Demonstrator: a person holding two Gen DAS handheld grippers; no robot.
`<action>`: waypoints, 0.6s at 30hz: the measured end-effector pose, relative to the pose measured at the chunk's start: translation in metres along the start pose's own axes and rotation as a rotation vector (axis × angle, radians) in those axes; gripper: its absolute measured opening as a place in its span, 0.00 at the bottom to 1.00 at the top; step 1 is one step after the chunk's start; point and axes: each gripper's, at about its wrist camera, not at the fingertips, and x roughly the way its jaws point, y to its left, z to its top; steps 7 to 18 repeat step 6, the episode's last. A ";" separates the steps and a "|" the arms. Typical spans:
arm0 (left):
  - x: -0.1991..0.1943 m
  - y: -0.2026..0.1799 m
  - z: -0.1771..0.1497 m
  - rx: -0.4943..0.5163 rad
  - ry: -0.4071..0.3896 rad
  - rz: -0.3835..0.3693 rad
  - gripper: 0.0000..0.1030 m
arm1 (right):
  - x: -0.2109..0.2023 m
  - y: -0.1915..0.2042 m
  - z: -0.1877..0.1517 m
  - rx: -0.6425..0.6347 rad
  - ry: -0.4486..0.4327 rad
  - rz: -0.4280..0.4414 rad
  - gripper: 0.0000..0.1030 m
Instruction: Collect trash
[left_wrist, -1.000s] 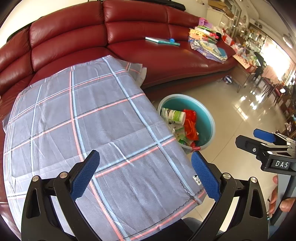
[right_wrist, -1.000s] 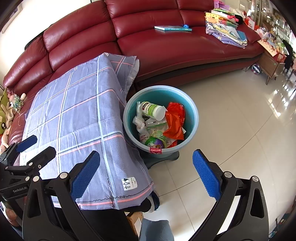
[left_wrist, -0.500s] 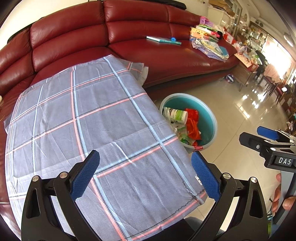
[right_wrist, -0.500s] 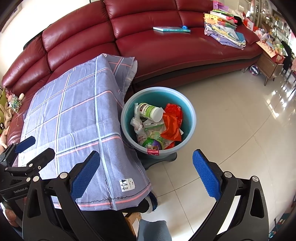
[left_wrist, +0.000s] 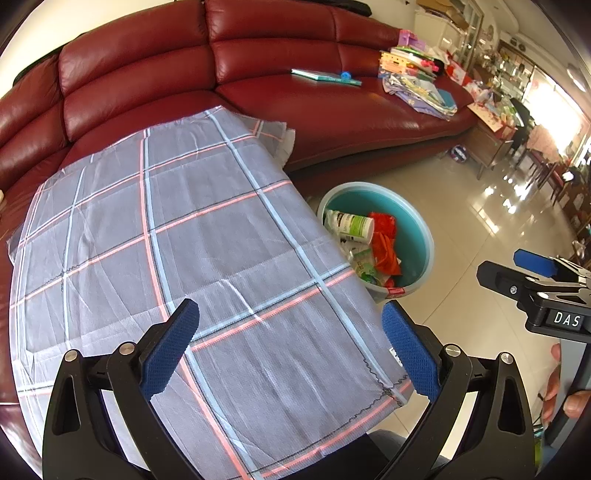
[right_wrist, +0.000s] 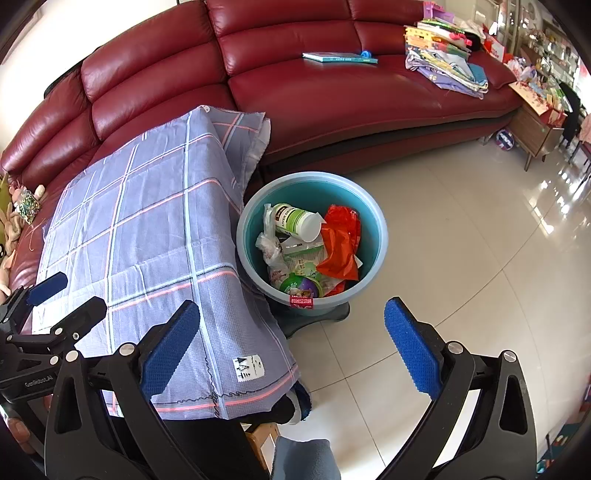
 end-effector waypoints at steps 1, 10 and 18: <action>0.001 0.000 -0.001 -0.003 0.005 0.000 0.96 | 0.000 0.000 0.000 0.000 0.001 0.000 0.93; 0.006 0.000 -0.003 -0.004 0.025 -0.006 0.96 | 0.002 0.000 0.000 -0.001 0.002 -0.006 0.93; 0.006 0.000 -0.003 -0.004 0.025 -0.006 0.96 | 0.002 0.000 0.000 -0.001 0.002 -0.006 0.93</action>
